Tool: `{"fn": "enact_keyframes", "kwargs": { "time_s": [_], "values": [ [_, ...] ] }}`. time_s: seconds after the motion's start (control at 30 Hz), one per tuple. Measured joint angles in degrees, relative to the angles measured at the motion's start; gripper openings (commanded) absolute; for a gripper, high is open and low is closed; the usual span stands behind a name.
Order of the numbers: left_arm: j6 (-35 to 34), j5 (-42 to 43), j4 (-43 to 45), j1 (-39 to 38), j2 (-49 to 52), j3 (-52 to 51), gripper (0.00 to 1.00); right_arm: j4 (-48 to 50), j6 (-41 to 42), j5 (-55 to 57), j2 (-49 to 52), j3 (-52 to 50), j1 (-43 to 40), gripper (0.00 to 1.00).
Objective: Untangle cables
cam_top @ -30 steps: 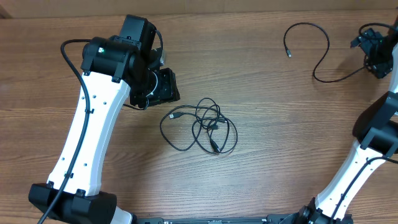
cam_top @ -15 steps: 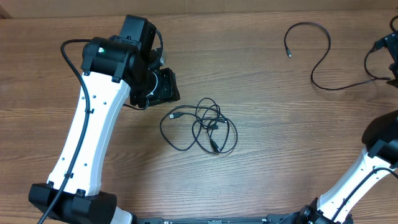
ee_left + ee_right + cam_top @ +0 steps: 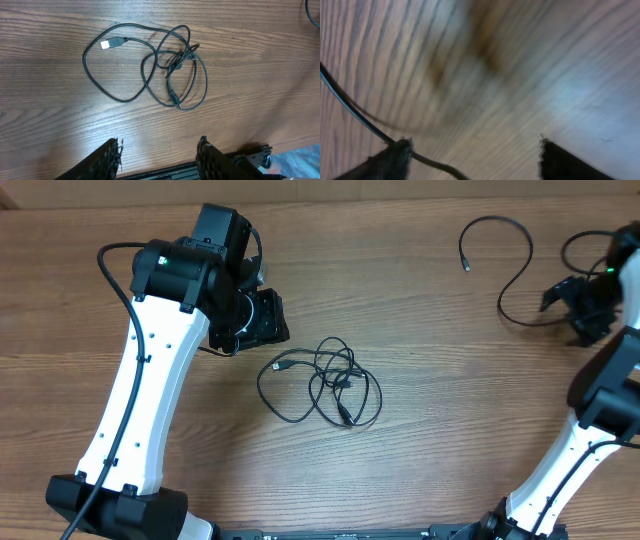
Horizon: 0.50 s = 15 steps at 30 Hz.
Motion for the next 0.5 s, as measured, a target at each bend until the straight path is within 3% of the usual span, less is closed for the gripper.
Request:
{"fn": "enact_keyframes", "kwargs": {
  "time_s": [0.07,0.13,0.17,0.5],
  "values": [
    [0.00,-0.09,-0.02,0.00,0.00,0.00,0.53,3.48,0.31,-0.35,0.02,-2.19,1.36,0.44],
    [0.00,-0.13,0.00,0.00,0.00,0.00,0.53,6.71,0.28,-0.50,0.02,-2.91,2.40,0.12],
    [0.00,-0.15,0.00,0.00,0.00,0.00,0.53,9.38,1.01,-0.68,0.02,-2.97,3.06,0.04],
    [0.00,-0.15,0.00,0.00,0.00,0.00,0.54,30.01,5.90,-12.24,0.00,-3.02,2.62,0.04]
  ]
}}
